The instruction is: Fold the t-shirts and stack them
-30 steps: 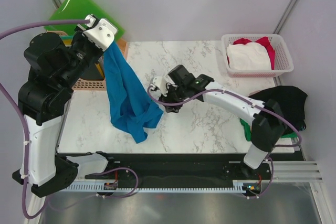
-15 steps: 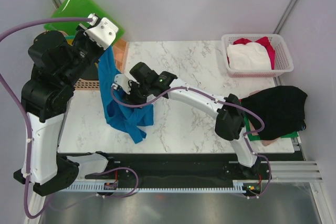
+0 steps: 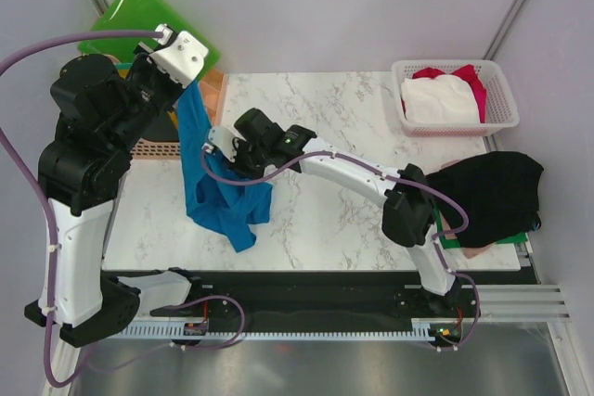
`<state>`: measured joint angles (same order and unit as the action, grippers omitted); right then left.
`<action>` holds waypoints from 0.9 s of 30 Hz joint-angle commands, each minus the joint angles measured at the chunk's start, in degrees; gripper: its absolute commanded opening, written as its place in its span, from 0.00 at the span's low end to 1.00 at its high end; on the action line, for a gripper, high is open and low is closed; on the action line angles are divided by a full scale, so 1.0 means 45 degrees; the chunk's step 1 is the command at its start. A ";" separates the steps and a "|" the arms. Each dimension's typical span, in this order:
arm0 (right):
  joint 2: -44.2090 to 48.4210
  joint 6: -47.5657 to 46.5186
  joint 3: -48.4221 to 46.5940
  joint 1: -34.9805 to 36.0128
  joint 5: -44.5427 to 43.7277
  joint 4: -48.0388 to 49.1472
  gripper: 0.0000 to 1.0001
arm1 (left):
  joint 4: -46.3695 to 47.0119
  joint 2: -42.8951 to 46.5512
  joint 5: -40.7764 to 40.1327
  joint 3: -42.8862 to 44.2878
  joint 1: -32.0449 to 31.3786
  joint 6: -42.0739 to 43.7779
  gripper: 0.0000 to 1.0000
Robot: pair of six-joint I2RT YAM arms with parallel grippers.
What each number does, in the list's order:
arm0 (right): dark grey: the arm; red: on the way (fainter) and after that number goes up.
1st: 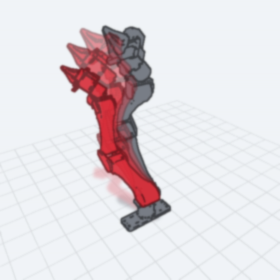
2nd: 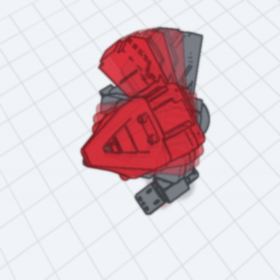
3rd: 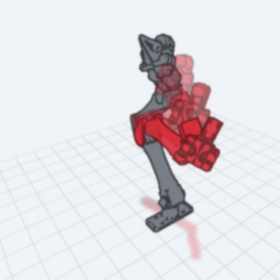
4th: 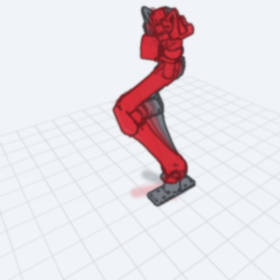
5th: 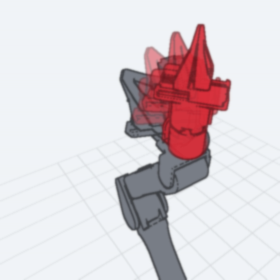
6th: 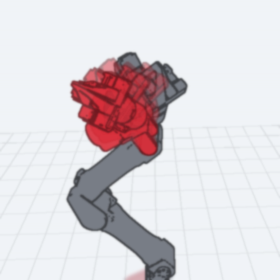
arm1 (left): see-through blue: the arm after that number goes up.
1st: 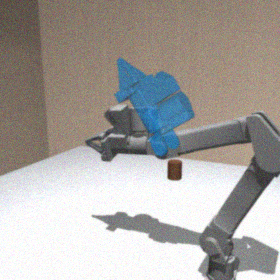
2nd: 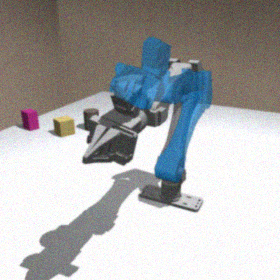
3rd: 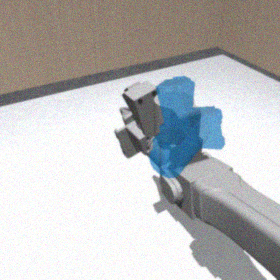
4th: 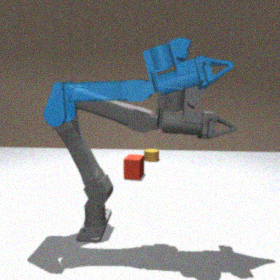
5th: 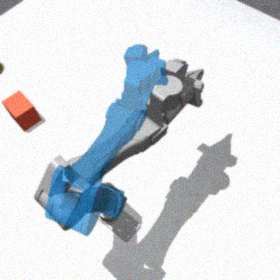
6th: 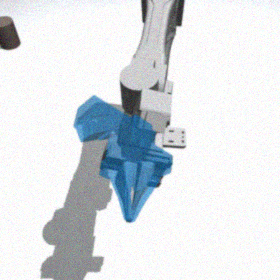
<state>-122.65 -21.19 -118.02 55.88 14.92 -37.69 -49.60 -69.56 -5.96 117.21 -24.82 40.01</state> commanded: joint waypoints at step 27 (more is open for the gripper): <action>0.3544 0.0568 0.5680 -0.1402 -0.0035 0.2380 0.19 | 0.0945 0.0790 0.0151 -0.0831 0.0379 0.0251 0.02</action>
<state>-110.56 -19.62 -93.32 49.08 12.38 -30.63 -49.30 -65.76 -5.82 113.16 -23.46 40.01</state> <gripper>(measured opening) 0.201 0.034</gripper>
